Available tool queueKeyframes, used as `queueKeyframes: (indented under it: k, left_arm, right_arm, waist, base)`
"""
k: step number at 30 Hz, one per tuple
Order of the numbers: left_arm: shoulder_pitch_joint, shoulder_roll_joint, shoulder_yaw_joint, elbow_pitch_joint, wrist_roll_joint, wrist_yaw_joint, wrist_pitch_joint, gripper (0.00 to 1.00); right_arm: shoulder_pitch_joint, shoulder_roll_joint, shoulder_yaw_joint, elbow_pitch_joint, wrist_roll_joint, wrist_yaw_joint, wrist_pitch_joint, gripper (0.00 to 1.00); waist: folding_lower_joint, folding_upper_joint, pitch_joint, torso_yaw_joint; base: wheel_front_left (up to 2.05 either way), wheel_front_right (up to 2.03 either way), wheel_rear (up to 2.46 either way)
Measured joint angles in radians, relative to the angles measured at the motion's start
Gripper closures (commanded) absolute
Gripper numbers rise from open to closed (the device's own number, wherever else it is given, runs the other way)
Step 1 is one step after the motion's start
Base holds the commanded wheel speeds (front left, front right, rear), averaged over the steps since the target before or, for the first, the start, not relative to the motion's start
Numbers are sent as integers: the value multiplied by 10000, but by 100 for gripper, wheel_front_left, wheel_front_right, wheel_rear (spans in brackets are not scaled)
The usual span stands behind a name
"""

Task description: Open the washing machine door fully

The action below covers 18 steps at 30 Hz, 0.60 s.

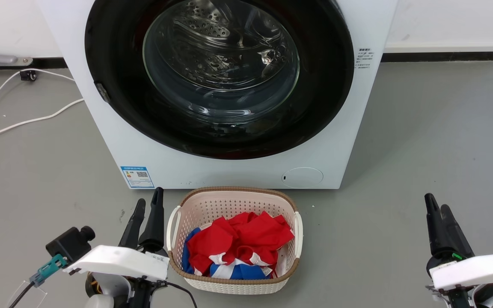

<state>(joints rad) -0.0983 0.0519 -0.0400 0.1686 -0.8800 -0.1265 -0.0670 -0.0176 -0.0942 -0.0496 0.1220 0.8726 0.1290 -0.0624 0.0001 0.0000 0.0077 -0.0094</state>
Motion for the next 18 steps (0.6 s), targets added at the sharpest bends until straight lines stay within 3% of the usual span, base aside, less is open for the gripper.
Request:
queueKeyframes:
  k: [18]
  left_arm:
    - [-247,219,-510,399,2784,487,-548,0]
  right_arm:
    - [270,-10,63,-700,-3118,0,161,0]
  waist:
    - [0,0,1,-57]
  base:
    - [0,0,0]
